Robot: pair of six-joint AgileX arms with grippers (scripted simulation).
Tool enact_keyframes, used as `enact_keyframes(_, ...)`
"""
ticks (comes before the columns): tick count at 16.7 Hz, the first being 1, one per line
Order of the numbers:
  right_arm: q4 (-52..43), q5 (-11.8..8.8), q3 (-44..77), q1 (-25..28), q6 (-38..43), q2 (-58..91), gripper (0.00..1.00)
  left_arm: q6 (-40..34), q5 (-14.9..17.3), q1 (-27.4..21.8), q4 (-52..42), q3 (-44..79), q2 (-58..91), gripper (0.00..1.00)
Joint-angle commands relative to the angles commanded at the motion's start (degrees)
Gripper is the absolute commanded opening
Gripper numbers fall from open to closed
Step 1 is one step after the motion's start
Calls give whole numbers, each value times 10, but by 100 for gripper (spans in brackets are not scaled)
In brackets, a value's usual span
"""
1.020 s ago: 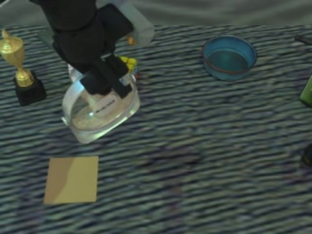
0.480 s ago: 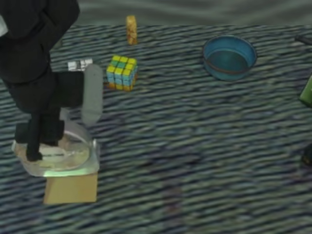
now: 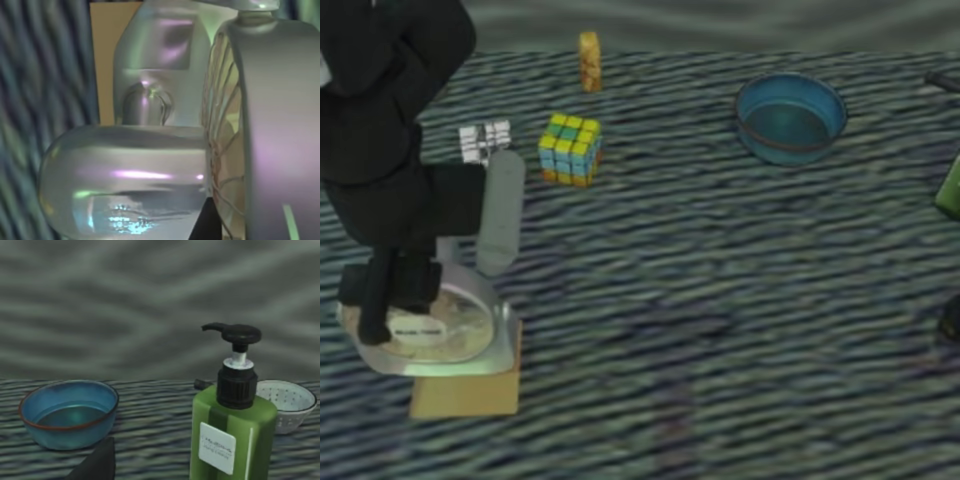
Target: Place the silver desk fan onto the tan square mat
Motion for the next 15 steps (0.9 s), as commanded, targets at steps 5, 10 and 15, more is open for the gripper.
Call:
enact_keyframes(5, 0, 0, 0, 0, 0, 0, 100, 5, 0, 8, 68, -59, 6, 0)
enact_keyframes(10, 0, 0, 0, 0, 0, 0, 100, 6, 1, 9, 77, -68, 7, 0)
enact_keyframes(15, 0, 0, 0, 0, 0, 0, 100, 6, 1, 9, 77, -68, 7, 38)
